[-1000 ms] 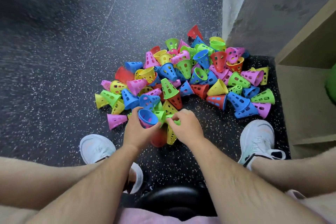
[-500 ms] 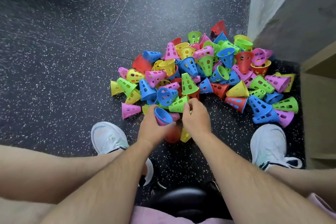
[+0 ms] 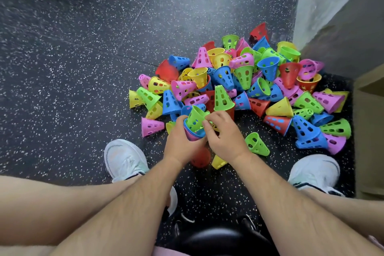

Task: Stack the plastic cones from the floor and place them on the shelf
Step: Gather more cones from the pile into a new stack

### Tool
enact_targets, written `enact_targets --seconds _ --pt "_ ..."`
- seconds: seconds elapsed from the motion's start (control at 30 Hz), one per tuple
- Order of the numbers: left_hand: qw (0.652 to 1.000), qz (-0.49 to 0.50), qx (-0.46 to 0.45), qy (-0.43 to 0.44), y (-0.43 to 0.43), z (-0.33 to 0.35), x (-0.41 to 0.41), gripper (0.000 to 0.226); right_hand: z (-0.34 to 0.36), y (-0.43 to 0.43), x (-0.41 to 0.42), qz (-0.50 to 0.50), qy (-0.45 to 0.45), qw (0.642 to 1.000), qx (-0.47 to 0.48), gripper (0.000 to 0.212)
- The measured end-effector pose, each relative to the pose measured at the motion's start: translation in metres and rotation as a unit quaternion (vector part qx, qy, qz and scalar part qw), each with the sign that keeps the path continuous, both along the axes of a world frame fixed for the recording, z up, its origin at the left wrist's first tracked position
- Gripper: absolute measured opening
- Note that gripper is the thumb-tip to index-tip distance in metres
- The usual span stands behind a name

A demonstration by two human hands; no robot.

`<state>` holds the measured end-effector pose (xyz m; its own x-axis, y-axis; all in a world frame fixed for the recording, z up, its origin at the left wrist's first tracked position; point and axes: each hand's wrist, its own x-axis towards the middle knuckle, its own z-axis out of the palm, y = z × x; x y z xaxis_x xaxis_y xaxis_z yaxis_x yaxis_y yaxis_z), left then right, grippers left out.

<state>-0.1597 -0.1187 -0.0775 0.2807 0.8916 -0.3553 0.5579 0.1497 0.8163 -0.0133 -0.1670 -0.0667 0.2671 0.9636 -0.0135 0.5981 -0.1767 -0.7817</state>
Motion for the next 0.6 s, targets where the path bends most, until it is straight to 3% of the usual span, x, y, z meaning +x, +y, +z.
enact_targets --seconds 0.27,0.5,0.6 --pt "0.999 0.032 -0.019 -0.021 0.003 0.001 -0.004 0.06 0.007 0.003 -0.016 0.041 0.005 0.999 -0.017 0.015" --pt "0.999 0.034 -0.025 -0.025 -0.002 -0.001 -0.01 0.062 -0.002 0.022 -0.014 -0.021 0.016 0.999 -0.03 0.027" --pt "0.998 0.039 -0.036 -0.027 0.0 0.001 -0.013 0.062 -0.005 0.028 -0.016 -0.001 0.009 0.999 -0.05 0.027"
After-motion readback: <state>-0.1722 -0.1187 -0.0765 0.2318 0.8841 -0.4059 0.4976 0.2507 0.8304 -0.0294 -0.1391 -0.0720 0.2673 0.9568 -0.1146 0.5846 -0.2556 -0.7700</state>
